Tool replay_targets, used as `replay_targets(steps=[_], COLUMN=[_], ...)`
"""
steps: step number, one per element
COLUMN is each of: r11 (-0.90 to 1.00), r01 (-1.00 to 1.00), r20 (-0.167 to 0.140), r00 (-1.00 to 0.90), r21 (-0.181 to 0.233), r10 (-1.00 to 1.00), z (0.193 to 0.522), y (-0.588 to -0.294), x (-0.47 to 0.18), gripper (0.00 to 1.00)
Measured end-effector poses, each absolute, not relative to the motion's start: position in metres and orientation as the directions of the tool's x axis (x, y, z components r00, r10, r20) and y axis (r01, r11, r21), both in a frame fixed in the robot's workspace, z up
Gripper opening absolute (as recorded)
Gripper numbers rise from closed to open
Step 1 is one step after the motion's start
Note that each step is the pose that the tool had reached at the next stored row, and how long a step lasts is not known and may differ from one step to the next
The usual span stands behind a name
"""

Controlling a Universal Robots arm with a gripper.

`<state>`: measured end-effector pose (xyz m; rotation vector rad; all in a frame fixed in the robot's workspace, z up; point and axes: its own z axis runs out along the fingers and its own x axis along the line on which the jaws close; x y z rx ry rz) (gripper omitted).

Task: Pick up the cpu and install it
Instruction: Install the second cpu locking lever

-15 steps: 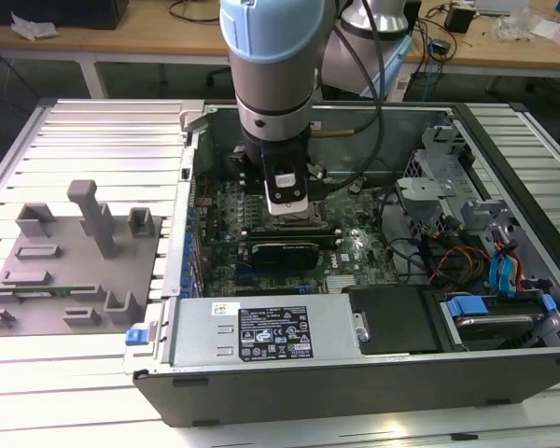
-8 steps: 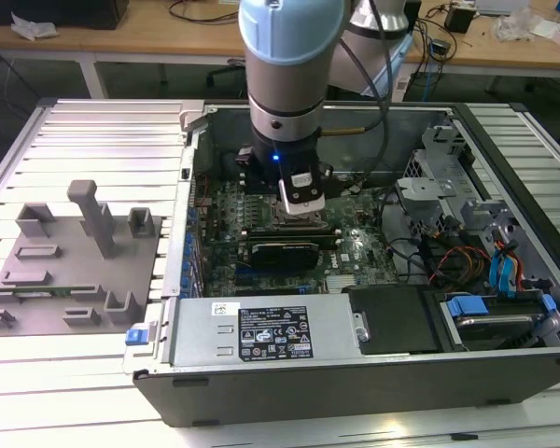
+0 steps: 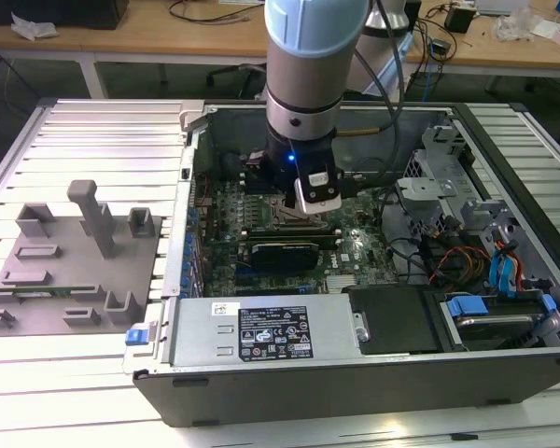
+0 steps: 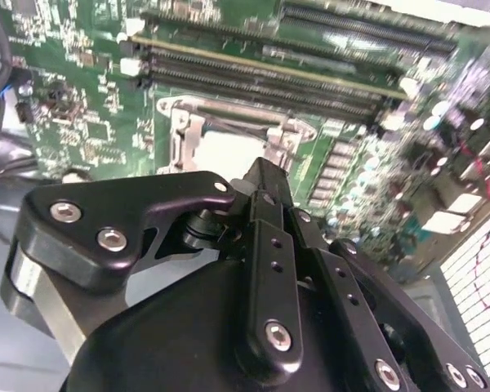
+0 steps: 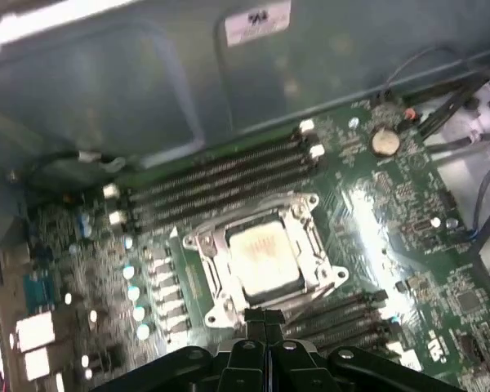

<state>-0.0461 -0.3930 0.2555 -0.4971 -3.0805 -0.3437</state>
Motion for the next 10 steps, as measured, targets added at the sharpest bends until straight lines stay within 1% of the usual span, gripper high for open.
replay_targets(steps=[3,10], r11=[0.944,0.974], r01=[0.267,0.125], r20=[0.035,0.039], r00=[-0.963,-0.992], r21=[0.193,0.19], r10=[0.266,0.12], z=[0.2547,0.2494], y=[-0.3931,-0.3931], x=[-0.046,-0.0435], gripper=[0.11,0.11])
